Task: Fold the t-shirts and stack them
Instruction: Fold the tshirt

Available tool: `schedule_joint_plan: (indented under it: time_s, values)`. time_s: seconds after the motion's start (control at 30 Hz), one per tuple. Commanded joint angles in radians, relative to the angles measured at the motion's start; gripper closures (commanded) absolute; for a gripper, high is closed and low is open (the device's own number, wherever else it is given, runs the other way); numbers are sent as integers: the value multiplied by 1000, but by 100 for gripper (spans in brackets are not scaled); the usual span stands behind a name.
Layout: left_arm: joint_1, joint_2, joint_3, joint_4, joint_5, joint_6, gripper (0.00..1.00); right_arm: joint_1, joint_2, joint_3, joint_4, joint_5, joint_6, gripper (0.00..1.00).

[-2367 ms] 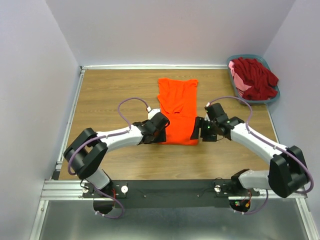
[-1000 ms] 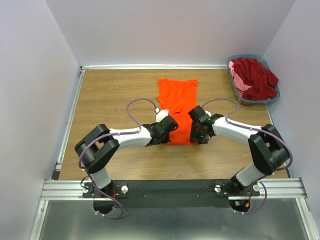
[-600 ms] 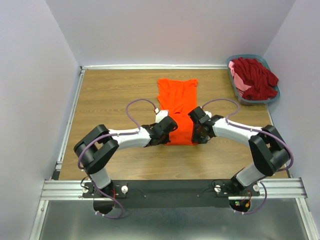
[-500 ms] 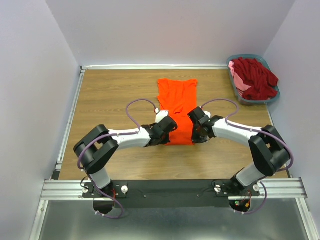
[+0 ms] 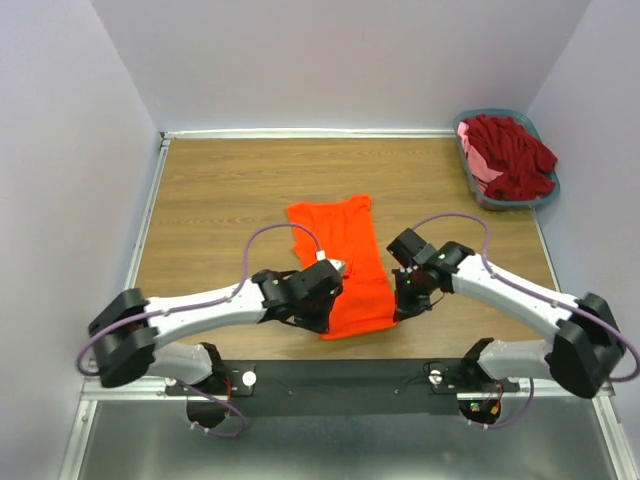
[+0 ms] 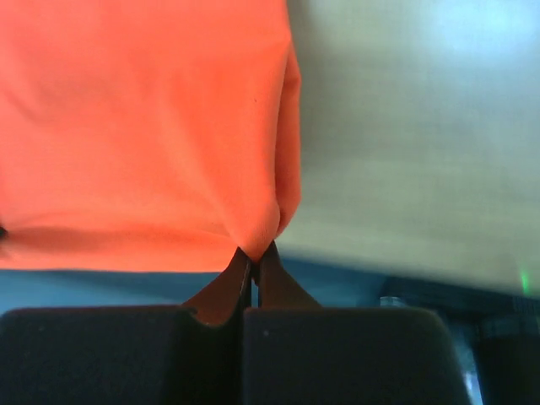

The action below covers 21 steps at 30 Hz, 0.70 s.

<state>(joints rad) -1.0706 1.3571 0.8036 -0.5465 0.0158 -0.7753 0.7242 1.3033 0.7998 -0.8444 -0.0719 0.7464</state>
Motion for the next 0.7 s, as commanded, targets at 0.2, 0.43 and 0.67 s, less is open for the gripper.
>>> schedule_joint_plan:
  time_s: [0.2,0.43,0.67]
  values:
    - [-28,-248,121,-360,162,-50,100,0,-58,360,-542,3,-124,100]
    - [237,-283,132,-296,162,22,100,0,170,671,-541,199,-194,99]
    - [366,-282,95,-185,171,27,100,-2,370,889,-509,271,-294,99]
